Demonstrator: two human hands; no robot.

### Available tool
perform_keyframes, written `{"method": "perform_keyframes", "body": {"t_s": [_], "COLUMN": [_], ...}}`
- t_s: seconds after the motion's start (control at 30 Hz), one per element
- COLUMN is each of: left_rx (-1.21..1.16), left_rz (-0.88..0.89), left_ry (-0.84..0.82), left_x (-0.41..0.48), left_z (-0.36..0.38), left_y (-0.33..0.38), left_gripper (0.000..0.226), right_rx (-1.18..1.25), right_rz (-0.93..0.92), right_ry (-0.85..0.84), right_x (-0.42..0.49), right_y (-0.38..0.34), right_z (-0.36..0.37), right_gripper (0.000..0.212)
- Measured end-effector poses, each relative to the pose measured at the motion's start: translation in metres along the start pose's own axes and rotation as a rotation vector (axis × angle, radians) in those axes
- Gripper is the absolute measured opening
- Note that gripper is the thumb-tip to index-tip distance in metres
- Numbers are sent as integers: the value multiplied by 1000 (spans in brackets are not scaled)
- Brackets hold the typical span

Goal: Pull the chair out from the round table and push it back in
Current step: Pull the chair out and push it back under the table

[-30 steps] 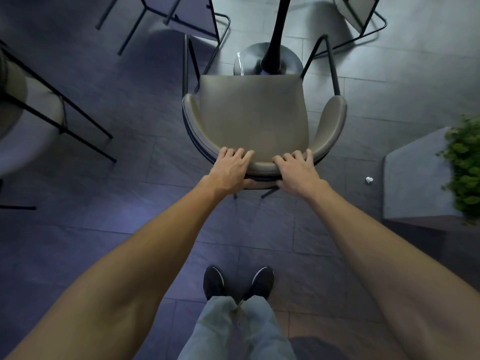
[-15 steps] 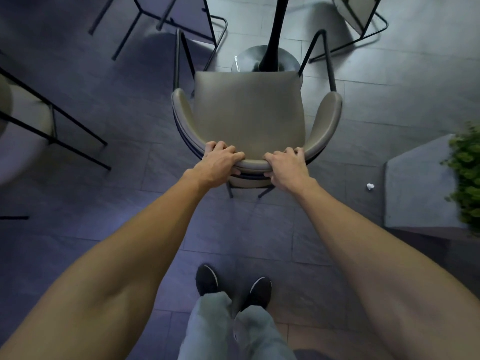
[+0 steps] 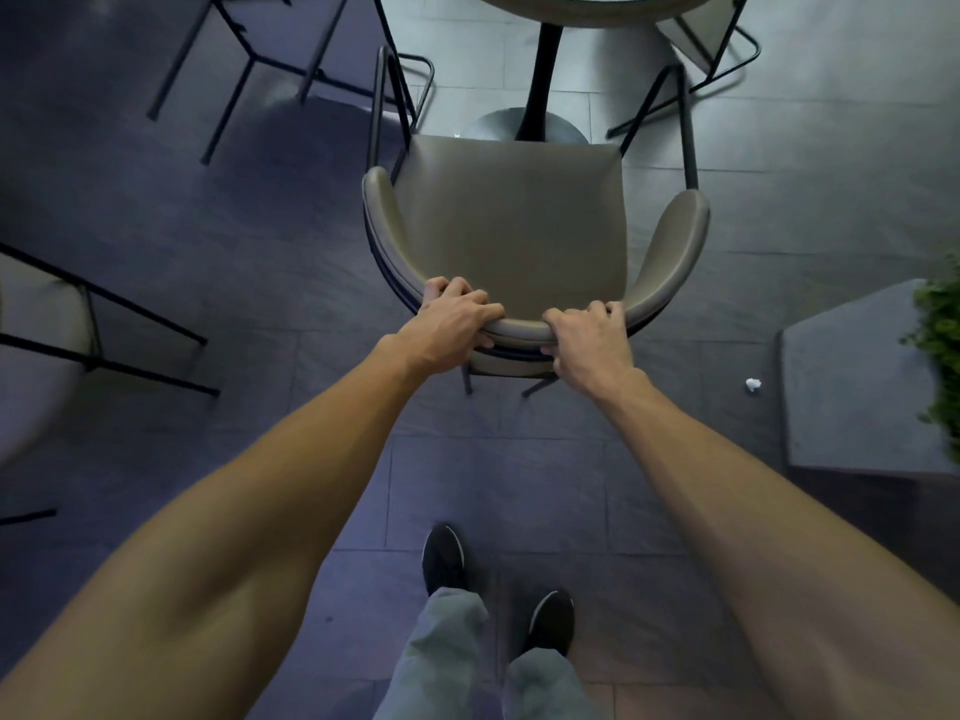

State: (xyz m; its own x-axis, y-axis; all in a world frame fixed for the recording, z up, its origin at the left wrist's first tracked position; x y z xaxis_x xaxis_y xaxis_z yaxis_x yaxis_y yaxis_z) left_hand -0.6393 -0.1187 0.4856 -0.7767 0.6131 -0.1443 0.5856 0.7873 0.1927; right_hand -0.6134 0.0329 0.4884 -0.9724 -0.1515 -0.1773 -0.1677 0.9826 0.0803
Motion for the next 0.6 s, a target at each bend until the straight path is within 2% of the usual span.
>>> {"method": "perform_keyframes", "body": {"t_s": [0.6], "left_rx": [13], "left_rz": [84], "left_ry": [-4], "left_x": [69], "left_z": [-19], "left_y": [-41], "left_gripper": [29], "right_rx": [69], "right_rz": [59], "right_ry": [-50], "right_x": [71], "right_y": [21], "right_z": [-6], "right_gripper": [25]}}
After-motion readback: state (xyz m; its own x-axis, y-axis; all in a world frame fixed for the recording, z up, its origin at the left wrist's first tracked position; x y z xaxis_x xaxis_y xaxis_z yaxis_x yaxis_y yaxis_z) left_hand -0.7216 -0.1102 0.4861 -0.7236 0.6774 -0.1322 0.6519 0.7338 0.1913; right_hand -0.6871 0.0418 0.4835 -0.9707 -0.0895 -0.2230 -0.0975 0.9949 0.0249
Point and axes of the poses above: each hand's wrist, its own x-axis towards the middle knuckle, its own z-axis out of the palm, y = z × x, the point moved 7 cm from there along x, towards the middle knuckle, and after that the axes turned 6 degrees about y, right-handed, at the moved point
